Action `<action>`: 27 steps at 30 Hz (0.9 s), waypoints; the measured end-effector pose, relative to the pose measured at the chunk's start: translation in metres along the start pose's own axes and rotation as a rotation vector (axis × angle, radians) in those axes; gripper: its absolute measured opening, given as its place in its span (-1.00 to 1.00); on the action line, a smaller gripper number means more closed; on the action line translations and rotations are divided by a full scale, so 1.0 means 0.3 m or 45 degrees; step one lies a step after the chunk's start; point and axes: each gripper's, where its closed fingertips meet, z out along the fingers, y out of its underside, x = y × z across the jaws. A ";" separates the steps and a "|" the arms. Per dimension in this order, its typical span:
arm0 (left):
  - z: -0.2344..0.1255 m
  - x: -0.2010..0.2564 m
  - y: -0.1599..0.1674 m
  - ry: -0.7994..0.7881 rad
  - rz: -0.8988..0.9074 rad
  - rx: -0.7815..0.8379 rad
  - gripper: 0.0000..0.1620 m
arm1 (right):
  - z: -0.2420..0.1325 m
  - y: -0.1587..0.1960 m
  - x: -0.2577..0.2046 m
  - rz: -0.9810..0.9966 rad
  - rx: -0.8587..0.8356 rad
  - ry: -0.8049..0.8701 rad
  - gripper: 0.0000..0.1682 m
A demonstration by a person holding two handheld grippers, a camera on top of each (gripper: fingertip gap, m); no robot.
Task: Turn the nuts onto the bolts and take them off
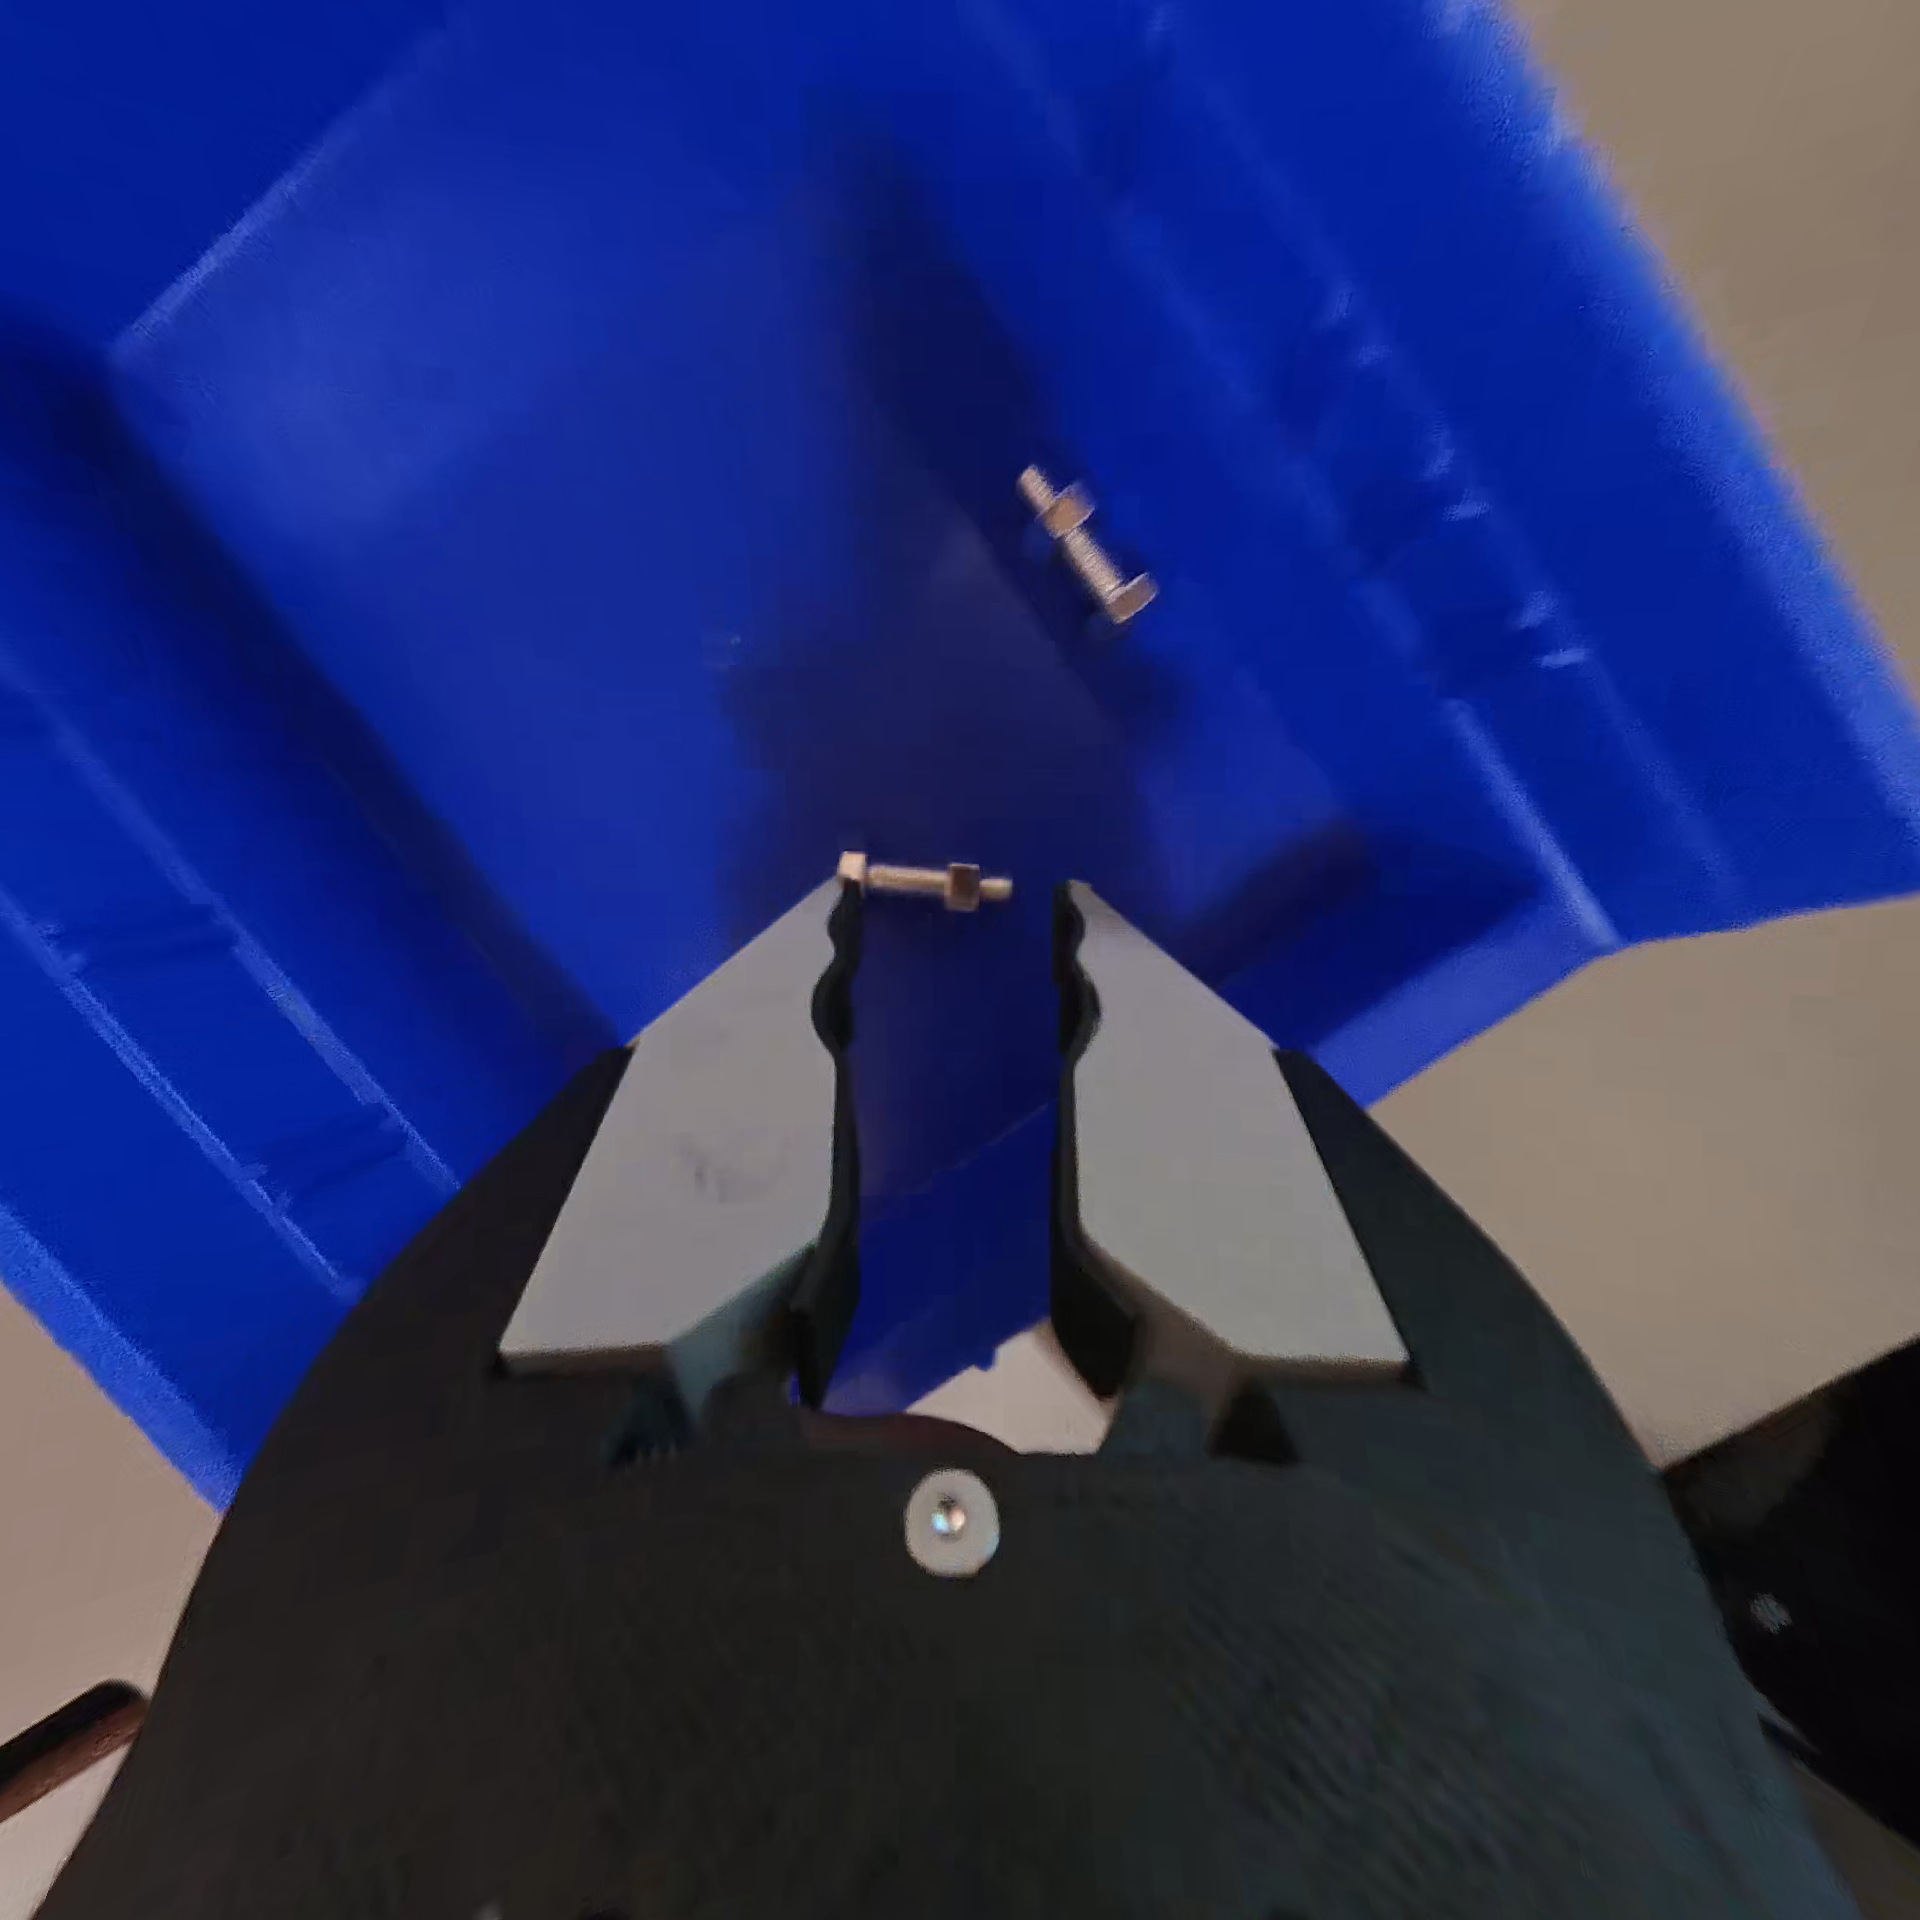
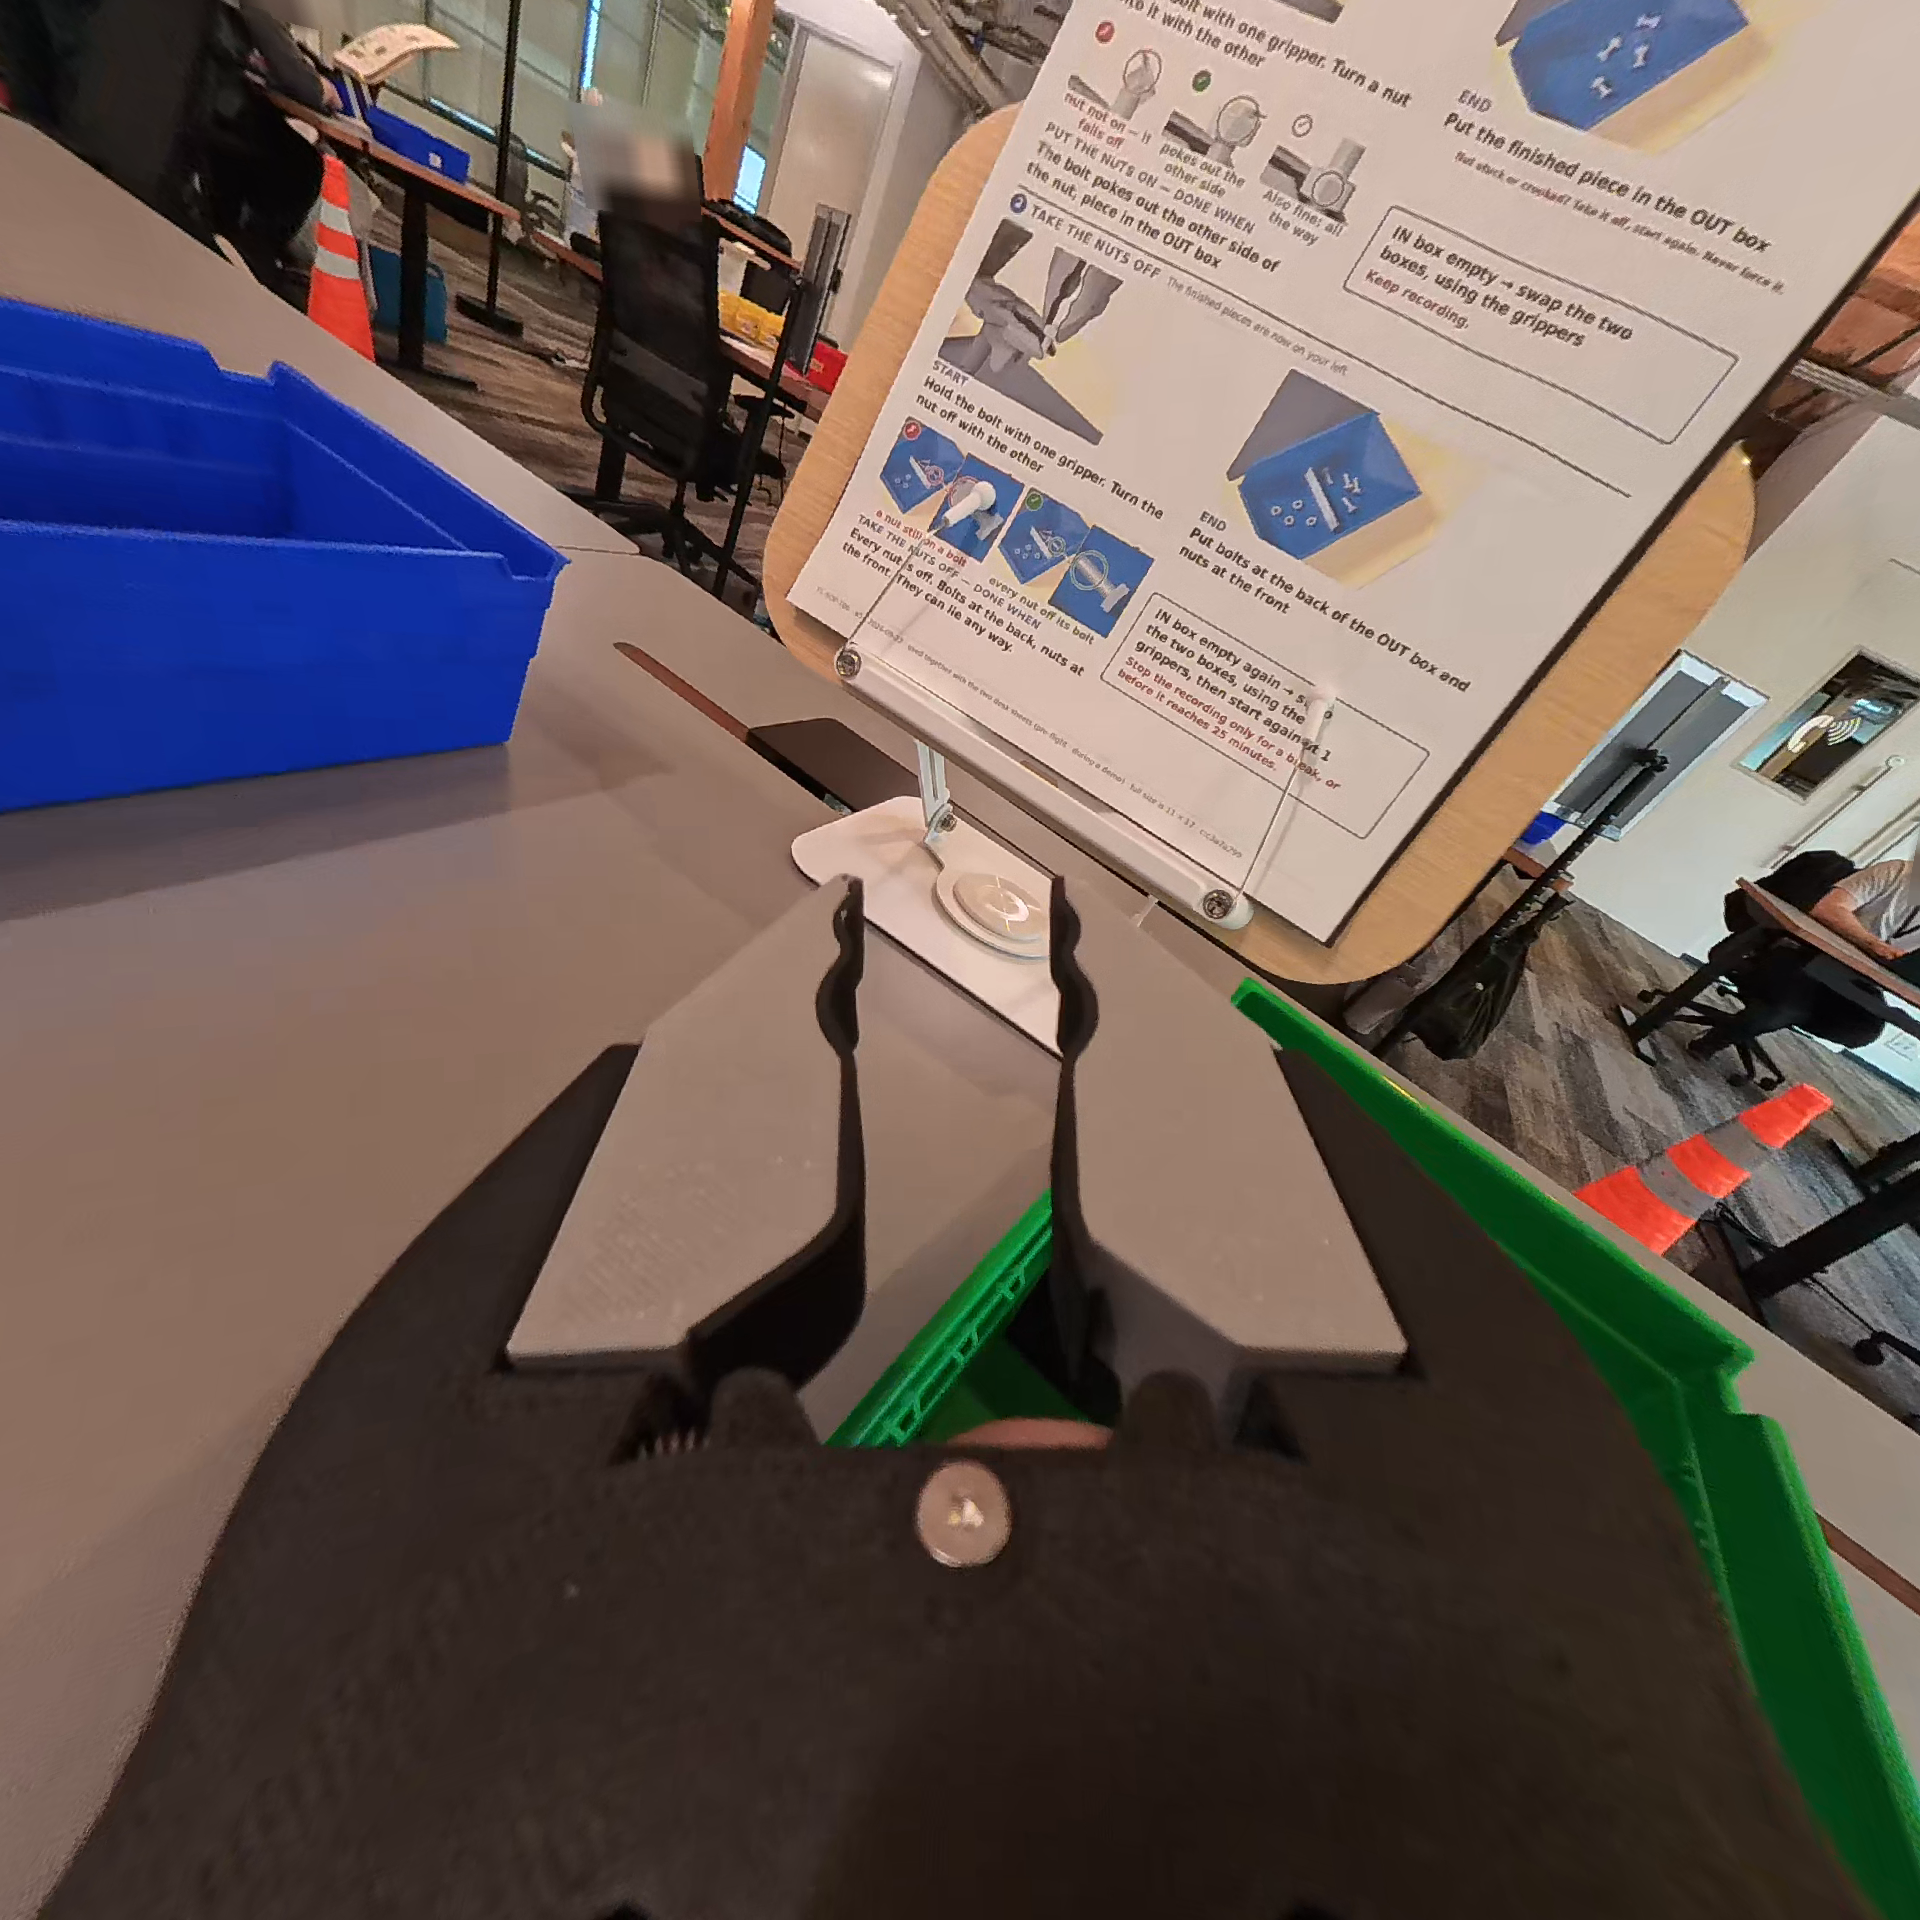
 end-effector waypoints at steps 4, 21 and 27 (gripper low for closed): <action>0.055 -0.029 0.033 0.000 0.000 -0.127 -0.51 | 0.005 0.015 -0.001 0.003 -0.014 -0.006 -0.61; 0.085 -0.019 0.064 0.051 0.026 -0.272 -0.88 | 0.002 0.012 -0.007 -0.001 -0.011 -0.024 -0.62; 0.044 -0.020 0.068 0.067 0.022 -0.256 -0.68 | 0.001 0.010 -0.007 -0.003 -0.010 -0.024 -0.62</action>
